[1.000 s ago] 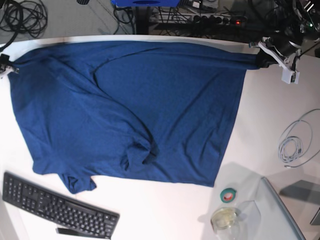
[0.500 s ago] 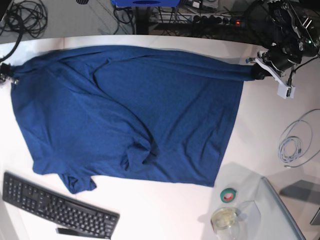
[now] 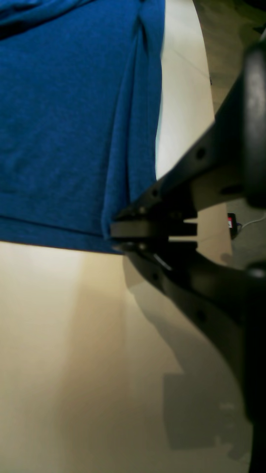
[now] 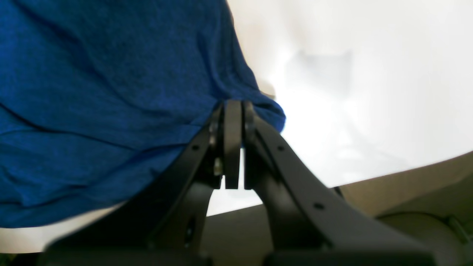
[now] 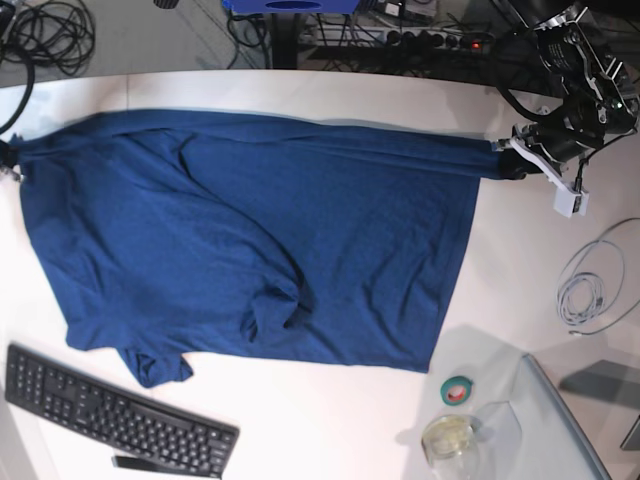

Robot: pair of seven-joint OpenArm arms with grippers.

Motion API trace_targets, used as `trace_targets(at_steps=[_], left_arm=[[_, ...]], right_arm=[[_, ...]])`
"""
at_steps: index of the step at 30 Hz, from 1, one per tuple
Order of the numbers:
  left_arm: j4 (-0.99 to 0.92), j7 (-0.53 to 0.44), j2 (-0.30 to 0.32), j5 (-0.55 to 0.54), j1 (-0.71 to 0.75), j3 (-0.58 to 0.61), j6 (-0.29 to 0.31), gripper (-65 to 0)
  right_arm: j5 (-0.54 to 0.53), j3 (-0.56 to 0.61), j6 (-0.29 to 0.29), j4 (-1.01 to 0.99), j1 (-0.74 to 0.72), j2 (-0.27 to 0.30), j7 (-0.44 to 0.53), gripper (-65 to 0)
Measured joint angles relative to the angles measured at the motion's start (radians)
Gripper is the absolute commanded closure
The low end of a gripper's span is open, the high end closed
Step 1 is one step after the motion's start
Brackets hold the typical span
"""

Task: Layout the t-shirt on the table in an organized manner, then fold the t-shirt properly
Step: 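Pull both held corners apart and drag the shirt edge toward the robot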

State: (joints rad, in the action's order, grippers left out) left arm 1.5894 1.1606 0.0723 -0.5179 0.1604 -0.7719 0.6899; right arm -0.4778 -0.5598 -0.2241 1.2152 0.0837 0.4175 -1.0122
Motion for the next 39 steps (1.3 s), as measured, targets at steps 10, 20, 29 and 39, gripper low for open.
trace_targets(at_steps=[10,20,29,39], left_arm=[[0.030,0.071,-0.007,0.004,0.011,0.000,0.000,0.0],[0.140,0.079,-0.017,-0.006,0.001,-0.001,0.000,0.0],[0.094,0.082,-0.016,-0.003,-0.065,-0.001,0.000,0.0],[-0.071,0.078,-0.016,0.006,-0.157,-0.004,0.000,0.0]], right_arm=[[0.007,0.052,0.000,0.058,0.054,-0.007,-0.003,0.0],[-0.003,0.051,0.000,0.081,0.019,-0.014,-0.030,0.0],[-0.006,0.051,0.000,0.080,-0.050,-0.013,-0.037,0.0],[0.000,0.051,0.000,-0.029,-0.096,-0.013,-0.016,0.0]])
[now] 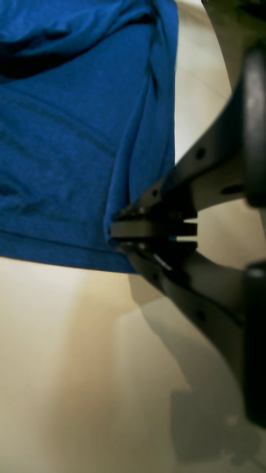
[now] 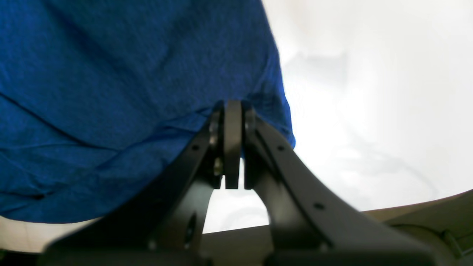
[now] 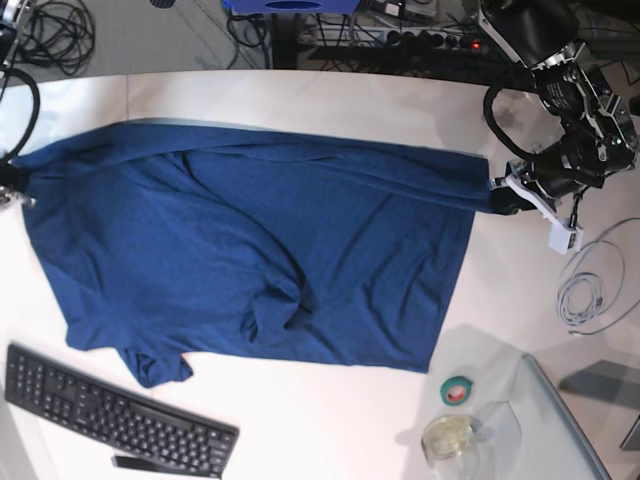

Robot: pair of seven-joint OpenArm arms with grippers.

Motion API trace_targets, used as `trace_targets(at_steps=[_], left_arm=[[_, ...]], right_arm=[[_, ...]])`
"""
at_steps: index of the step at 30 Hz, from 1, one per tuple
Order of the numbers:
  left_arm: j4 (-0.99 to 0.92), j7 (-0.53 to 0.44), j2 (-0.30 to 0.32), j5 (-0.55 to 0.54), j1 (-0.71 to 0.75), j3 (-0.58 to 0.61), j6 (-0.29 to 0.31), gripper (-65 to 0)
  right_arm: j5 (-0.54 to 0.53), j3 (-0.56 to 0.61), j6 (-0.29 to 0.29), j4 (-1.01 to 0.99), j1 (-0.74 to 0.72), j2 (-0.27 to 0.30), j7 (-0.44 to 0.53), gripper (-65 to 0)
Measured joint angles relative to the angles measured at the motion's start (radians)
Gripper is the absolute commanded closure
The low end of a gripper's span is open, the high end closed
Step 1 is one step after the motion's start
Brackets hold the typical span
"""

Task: Layout the t-shirt on the table in an organized manner, then fold the t-shirt properly
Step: 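Pull both held corners apart and drag the shirt edge toward the robot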

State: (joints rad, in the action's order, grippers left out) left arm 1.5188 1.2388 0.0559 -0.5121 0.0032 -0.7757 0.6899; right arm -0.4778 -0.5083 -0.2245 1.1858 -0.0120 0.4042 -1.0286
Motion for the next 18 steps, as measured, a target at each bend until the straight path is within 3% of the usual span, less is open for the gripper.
trace_targets(at_steps=[6,9,18], left_arm=[[-0.042,-0.001,-0.001,-0.003,-0.053,-0.036,0.000,0.0],[-0.077,-0.008,0.006,0.004,-0.067,-0.088,0.000,0.0],[-0.116,-0.006,0.005,0.007,-0.076,-0.085,0.000,0.0]], right_arm=[[-0.001,-0.003,0.000,-0.035,-0.023,0.029,0.020,0.0],[-0.002,-0.060,0.000,-0.037,-0.017,0.023,0.014,0.0],[-0.002,-0.071,0.000,-0.037,-0.018,0.024,0.015,0.0]])
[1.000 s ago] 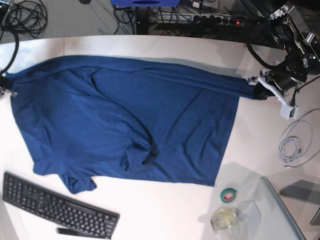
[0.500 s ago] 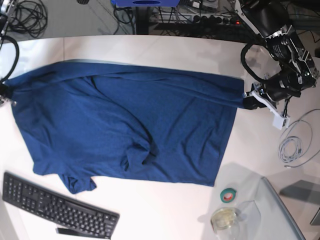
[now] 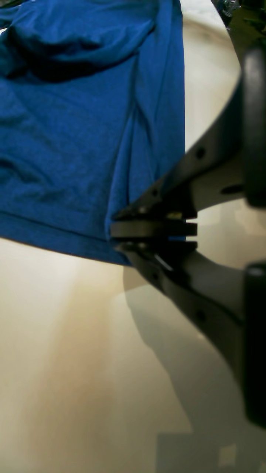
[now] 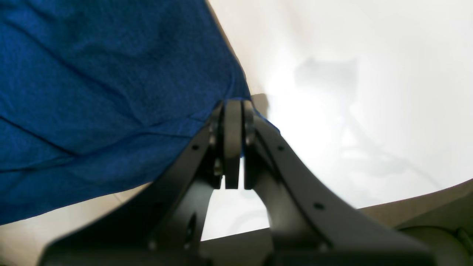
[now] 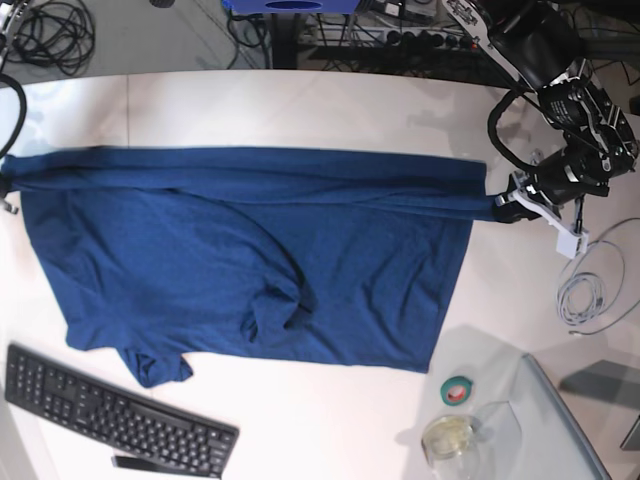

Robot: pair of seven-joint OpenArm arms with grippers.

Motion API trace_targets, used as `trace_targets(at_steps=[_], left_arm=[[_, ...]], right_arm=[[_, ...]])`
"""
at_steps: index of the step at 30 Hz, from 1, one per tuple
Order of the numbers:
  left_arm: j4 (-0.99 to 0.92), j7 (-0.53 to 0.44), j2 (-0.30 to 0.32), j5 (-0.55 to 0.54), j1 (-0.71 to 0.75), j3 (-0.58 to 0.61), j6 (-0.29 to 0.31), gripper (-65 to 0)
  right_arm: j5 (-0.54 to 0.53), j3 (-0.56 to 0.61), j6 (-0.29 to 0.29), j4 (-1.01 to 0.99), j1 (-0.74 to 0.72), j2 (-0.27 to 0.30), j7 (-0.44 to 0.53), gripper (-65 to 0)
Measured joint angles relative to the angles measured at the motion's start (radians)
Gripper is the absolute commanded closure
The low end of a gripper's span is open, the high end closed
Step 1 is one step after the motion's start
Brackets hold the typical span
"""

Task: Layout the t-shirt on the table in an organized manner, then fold the t-shirt properly
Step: 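Pull both held corners apart and drag the shirt edge toward the robot, then lift the held shirt edge with both grippers and stretch it taut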

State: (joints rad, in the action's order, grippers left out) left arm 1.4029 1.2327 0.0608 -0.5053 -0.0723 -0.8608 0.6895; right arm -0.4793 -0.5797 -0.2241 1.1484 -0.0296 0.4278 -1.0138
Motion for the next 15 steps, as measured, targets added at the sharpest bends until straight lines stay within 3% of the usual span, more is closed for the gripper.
trace_targets(at_steps=[15], left_arm=[[0.000,-0.047,-0.003,0.002,-0.005,0.004,0.000,0.0]], right_arm=[[0.000,0.001,0.000,-0.003,0.000,-0.002,0.027,0.0]])
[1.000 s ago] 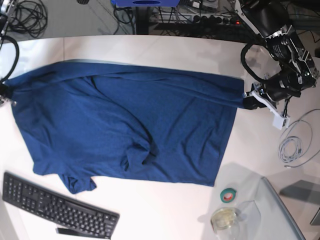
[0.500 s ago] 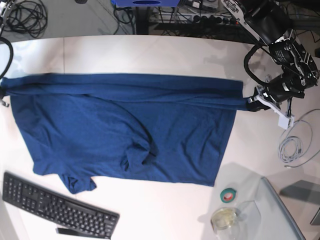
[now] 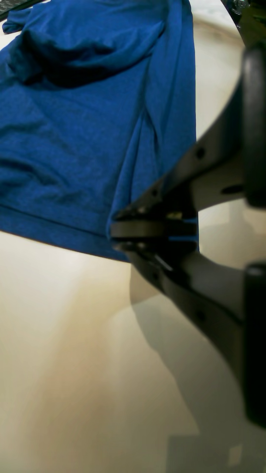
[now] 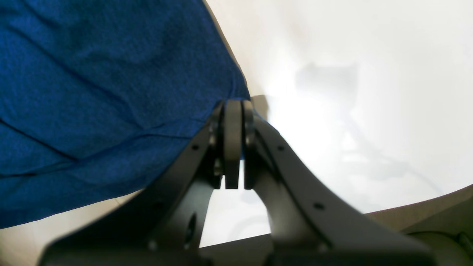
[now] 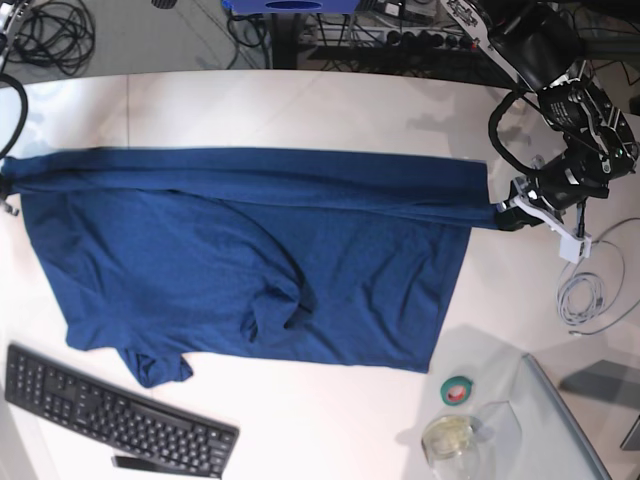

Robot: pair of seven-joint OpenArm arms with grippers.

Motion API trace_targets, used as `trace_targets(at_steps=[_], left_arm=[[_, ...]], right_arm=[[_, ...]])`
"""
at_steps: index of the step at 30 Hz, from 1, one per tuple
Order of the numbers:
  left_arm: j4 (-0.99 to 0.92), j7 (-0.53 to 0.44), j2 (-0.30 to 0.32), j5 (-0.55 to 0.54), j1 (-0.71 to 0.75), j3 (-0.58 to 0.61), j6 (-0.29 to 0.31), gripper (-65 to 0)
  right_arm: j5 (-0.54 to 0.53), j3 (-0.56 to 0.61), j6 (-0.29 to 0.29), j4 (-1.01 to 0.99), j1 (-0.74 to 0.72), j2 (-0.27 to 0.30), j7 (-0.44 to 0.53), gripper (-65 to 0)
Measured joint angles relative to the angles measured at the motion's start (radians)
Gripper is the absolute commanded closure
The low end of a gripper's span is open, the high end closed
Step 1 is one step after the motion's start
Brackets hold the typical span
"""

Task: Layout the t-shirt on the table in an organized manner, then fold the t-shirt properly
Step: 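Lift the held shirt edge with both grippers and stretch it taut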

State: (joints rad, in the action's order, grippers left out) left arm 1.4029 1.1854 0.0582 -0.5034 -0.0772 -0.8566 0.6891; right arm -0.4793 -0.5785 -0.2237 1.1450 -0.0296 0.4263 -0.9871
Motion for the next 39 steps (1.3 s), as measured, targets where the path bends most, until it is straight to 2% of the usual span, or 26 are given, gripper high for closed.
trace_targets(at_steps=[6,8,10,12,14,17,19,21,23,25,27,29,31,34,36,39], left_arm=[[0.000,-0.001,-0.002,0.000,0.000,0.029,-0.008,0.0],[0.000,-0.004,-0.001,-0.003,0.000,0.029,-0.036,0.0],[0.000,-0.005,0.000,-0.006,0.000,0.026,-0.061,-0.7],[0.000,-0.007,0.000,-0.005,0.000,0.019,-0.069,-13.8],[0.000,-0.011,0.000,-0.004,-0.004,0.019,-0.077,-25.3],[0.000,-0.063,0.004,-0.006,-0.014,0.019,-0.078,-36.2],[0.012,-0.082,0.009,-0.008,-0.016,0.018,-0.075,-38.5],[0.042,-0.089,0.009,-0.010,-0.003,0.018,-0.075,-37.4],[0.095,-0.090,0.012,-0.017,0.034,0.019,-0.071,-35.2],[0.158,-0.096,0.021,-0.019,0.093,0.023,-0.060,-28.8],[0.209,-0.094,0.025,-0.007,0.153,0.027,-0.007,-15.3],[0.232,-0.098,0.017,-0.021,0.206,0.031,0.001,0.0],[0.231,-0.093,0.008,0.000,0.254,0.042,0.000,0.0],[0.230,-0.095,-0.006,-0.012,0.327,0.055,0.001,0.0],[0.232,-0.119,-0.018,-0.003,0.364,0.053,0.000,0.0],[0.225,-0.229,-0.040,-0.009,0.417,0.053,0.000,0.0]], right_arm=[[0.000,0.000,0.000,0.000,0.000,-0.002,0.000,-1.4],[0.000,-0.002,0.000,0.000,0.000,-0.003,0.000,-7.8],[0.001,-0.005,0.000,0.000,0.000,-0.003,0.000,-17.4],[0.000,-0.005,0.001,0.000,-0.001,-0.003,0.004,-27.0],[0.000,-0.021,0.001,0.000,-0.001,-0.006,0.003,-33.8],[0.003,-0.079,0.001,0.000,-0.003,-0.009,0.004,-32.7],[0.006,-0.085,0.000,0.010,0.011,-0.003,0.036,-31.4],[0.004,-0.084,-0.010,0.069,0.055,-0.005,0.055,-30.2],[0.009,-0.069,-0.074,0.177,0.124,-0.021,0.093,-28.4],[0.016,-0.032,-0.157,0.304,0.204,-0.049,0.133,-25.5],[-0.004,0.032,-0.217,0.413,0.269,-0.080,0.180,-20.4],[-0.011,0.096,-0.219,0.462,0.306,-0.098,0.209,-12.2],[-0.008,0.129,-0.223,0.462,0.311,-0.111,0.203,-0.9],[0.015,0.104,-0.211,0.461,0.322,-0.136,0.209,-1.4],[0.011,0.057,-0.211,0.478,0.343,-0.199,0.213,-0.6],[0.011,-0.027,-0.211,0.484,0.356,-0.316,0.196,-0.8]])
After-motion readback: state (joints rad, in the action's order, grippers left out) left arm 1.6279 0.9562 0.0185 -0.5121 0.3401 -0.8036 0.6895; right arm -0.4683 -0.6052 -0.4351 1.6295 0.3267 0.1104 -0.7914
